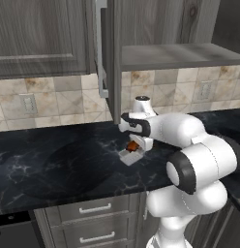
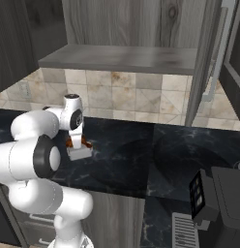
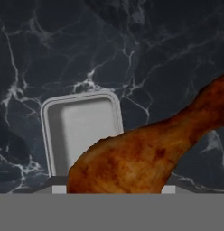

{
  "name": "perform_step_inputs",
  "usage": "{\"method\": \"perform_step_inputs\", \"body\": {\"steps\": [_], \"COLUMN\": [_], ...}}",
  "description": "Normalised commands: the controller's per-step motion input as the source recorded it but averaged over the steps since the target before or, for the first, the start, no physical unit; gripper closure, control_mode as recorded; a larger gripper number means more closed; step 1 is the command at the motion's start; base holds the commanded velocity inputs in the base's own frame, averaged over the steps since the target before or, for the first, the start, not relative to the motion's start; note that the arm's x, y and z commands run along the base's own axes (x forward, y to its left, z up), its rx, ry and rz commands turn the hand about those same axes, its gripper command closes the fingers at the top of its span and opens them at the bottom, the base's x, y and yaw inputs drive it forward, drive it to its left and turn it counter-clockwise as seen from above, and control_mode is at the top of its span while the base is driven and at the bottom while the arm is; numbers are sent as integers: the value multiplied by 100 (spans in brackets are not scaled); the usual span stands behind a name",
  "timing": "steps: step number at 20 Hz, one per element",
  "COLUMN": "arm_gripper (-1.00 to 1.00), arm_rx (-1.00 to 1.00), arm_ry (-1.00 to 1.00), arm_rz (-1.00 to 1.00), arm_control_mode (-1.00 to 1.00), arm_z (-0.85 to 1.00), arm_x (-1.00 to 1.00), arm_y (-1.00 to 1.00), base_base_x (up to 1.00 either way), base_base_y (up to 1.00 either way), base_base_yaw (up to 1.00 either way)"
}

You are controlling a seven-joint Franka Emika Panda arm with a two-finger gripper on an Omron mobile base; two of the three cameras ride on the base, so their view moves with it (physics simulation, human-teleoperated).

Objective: Retrieve the tupperware from the cabinet, then place the raw meat into the tupperware to avoid contamination.

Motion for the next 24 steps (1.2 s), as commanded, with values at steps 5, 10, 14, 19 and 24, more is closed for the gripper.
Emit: {"method": "perform_step_inputs", "body": {"steps": [5, 10, 14, 19, 24], "arm_gripper": [100, 100, 100, 100, 100], "arm_rx": [-2, -1, -1, -2, -2], "arm_ry": [0, -3, -2, 3, 3], "arm_rz": [4, 2, 2, 1, 0], "arm_control_mode": [-100, -100, -100, -100, -100], "arm_z": [-25, -7, -4, -26, -26], "arm_x": [-11, 11, 17, 8, 7], "arm_y": [-3, -2, 0, -3, -3], "base_base_x": [0, 0, 0, 0, 0], "base_base_y": [0, 0, 0, 0, 0], "base_base_yaw": [0, 0, 0, 0, 0]}}
